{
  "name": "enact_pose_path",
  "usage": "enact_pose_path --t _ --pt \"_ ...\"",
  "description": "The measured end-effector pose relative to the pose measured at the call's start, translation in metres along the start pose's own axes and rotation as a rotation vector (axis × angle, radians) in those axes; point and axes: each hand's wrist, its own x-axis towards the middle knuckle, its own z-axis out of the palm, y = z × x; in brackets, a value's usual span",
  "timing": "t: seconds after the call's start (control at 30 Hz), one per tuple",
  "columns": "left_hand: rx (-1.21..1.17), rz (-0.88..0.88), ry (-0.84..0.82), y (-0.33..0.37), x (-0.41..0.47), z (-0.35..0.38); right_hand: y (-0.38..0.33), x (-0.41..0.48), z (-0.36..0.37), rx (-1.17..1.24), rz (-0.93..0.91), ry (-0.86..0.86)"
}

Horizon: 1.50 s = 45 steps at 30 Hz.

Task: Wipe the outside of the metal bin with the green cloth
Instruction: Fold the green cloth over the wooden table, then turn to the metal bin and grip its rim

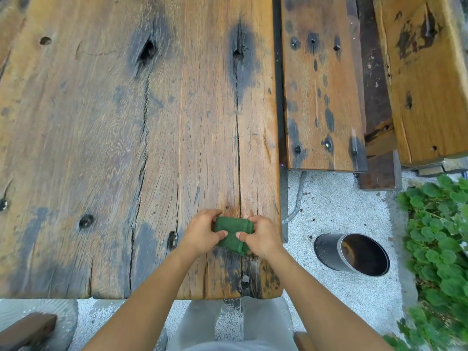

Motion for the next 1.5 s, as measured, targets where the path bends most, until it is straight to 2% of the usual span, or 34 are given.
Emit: enact_pose_path --t 0.1,0.2,0.33,0.63,0.77,0.93,1.03,1.3,1.5 --pt "-0.253 -0.093 -0.041 0.005 0.006 -0.006 -0.004 0.002 -0.007 0.176 0.036 -0.052" --pt "-0.45 -0.098 -0.087 0.013 0.008 -0.017 -0.01 0.0 -0.018 0.475 0.071 -0.101" --pt "-0.717 -0.072 -0.186 0.033 0.004 -0.032 -0.022 -0.009 -0.038 0.689 0.042 -0.191" --pt "-0.919 0.021 -0.226 0.078 -0.018 -0.053 -0.031 -0.041 -0.067 1.064 -0.014 -0.254" --pt "-0.96 0.063 -0.283 0.095 -0.033 -0.056 -0.028 -0.065 -0.077 1.161 -0.047 -0.184" --pt "-0.926 0.106 -0.358 0.122 -0.052 -0.051 -0.013 -0.104 -0.094 1.194 -0.105 -0.07" --pt "-0.885 0.138 -0.426 0.14 -0.061 -0.043 0.004 -0.125 -0.101 1.292 -0.132 -0.017" --pt "-0.772 0.236 -0.618 0.193 -0.08 0.0 0.052 -0.169 -0.123 1.508 -0.196 -0.033" --pt "-0.682 0.282 -0.702 0.236 -0.091 0.044 0.109 -0.192 -0.153 1.5 -0.245 0.008"
